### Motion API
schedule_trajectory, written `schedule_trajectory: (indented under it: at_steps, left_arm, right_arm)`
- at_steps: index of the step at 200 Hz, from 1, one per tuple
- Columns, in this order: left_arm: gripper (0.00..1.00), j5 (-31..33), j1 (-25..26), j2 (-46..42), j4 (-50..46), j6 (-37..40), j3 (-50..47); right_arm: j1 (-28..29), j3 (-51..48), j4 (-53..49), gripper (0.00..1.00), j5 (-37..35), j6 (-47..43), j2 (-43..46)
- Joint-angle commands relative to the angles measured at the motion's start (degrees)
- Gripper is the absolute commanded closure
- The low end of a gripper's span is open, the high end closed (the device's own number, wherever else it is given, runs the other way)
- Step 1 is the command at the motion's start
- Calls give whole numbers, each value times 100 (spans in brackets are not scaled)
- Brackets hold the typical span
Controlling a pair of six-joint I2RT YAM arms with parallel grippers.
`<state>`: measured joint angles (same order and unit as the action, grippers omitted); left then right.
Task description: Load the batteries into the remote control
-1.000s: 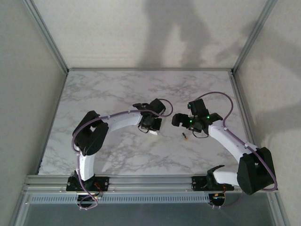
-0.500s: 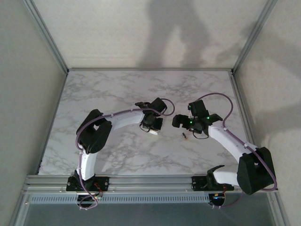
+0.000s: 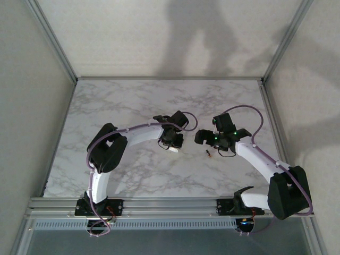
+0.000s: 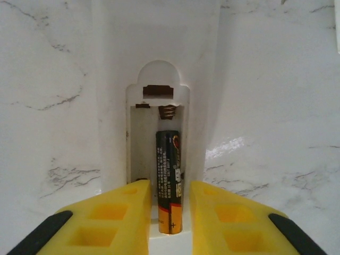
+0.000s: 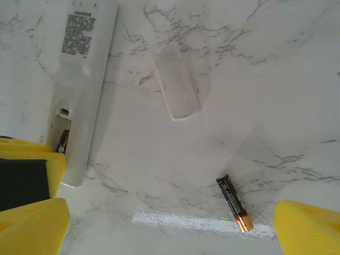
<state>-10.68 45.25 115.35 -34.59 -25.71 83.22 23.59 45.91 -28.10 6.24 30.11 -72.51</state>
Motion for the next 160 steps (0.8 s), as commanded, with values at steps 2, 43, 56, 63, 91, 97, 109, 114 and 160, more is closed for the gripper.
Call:
schedule_trajectory:
  at_steps: [2, 43, 56, 63, 91, 97, 109, 114, 160]
  left_arm:
    - [75, -92, -65, 68, -101, -60, 140]
    - [76, -157, -122, 49, 4, -152, 131]
    - [74, -146, -144, 28, 30, -197, 141]
    - [70, -145, -157, 0, 44, -234, 152]
    - [67, -178, -260, -184, 51, -337, 297]
    - [67, -189, -281, -232, 49, -351, 326]
    - [66, -208, -332, -353, 82, -403, 342]
    - [66, -245, -354, -397, 105, -423, 337]
    - [66, -113, -601, -872, 347, -563, 45]
  right_arm:
    - [-38, -67, -5, 1, 99, 50, 40]
    - [-39, -83, 23, 1, 130, 57, 35]
    - [-39, -74, 21, 1, 141, 48, 27]
    - [-39, -68, 15, 1, 150, 39, 35]
    - [-33, -28, -10, 1, 192, -13, 28]
    - [-31, -18, -12, 1, 203, -23, 24]
    - [-34, 2, -18, 1, 217, -40, 15]
    - [-39, 18, -27, 1, 215, -45, 5]
    - [-28, 156, -116, 1, 345, -167, -94]
